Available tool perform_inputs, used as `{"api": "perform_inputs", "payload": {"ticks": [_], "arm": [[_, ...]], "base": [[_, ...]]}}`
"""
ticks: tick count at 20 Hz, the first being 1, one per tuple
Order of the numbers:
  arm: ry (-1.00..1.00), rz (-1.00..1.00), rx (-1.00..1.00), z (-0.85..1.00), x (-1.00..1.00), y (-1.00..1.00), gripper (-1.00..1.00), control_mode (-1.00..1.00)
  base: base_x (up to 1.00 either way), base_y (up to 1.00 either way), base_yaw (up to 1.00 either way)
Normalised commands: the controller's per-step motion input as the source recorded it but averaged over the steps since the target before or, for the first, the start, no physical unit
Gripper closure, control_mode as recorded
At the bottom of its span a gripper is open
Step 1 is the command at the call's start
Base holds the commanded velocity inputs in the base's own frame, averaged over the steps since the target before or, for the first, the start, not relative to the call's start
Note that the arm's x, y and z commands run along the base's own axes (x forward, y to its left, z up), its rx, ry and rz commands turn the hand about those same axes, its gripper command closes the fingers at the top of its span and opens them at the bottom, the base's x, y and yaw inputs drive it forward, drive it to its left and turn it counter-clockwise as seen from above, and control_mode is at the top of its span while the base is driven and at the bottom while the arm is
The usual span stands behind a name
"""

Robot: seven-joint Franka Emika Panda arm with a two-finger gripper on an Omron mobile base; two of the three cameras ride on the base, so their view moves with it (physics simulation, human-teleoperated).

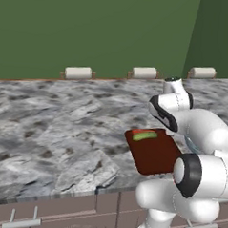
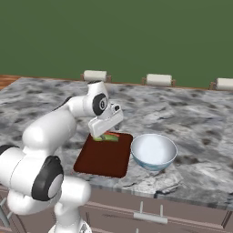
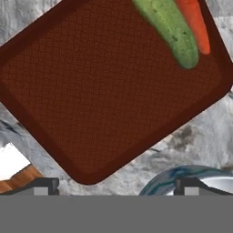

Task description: Place the two vegetables and bowl onto the tray for setting up a vegetable dip station.

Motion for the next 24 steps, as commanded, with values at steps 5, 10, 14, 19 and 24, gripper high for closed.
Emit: {"api": "perform_inputs", "payload": {"ticks": [5,10,14,19,24], "arm": [[0.00,-0.14,0.00,0.09,-0.20,-0.21,-1.00,-1.00],[0.00,-0.12,0.00,0.04,-0.20,-0.22,-1.00,-1.00],[0.00,-0.16,0.00,0.00,-0.05,-0.22,-1.00,-1.00],[0.00,-0.17,0.00,0.00,0.00,-0.25,-1.00,-1.00],[0.00,-0.15,0.00,0.00,0.00,-0.27,-1.00,-1.00]], "base": [[0.00,0.00,0.00],[0.00,0.00,0.00],[0.00,0.00,0.00],[0.00,0.00,0.00],[0.00,0.00,0.00]]}}
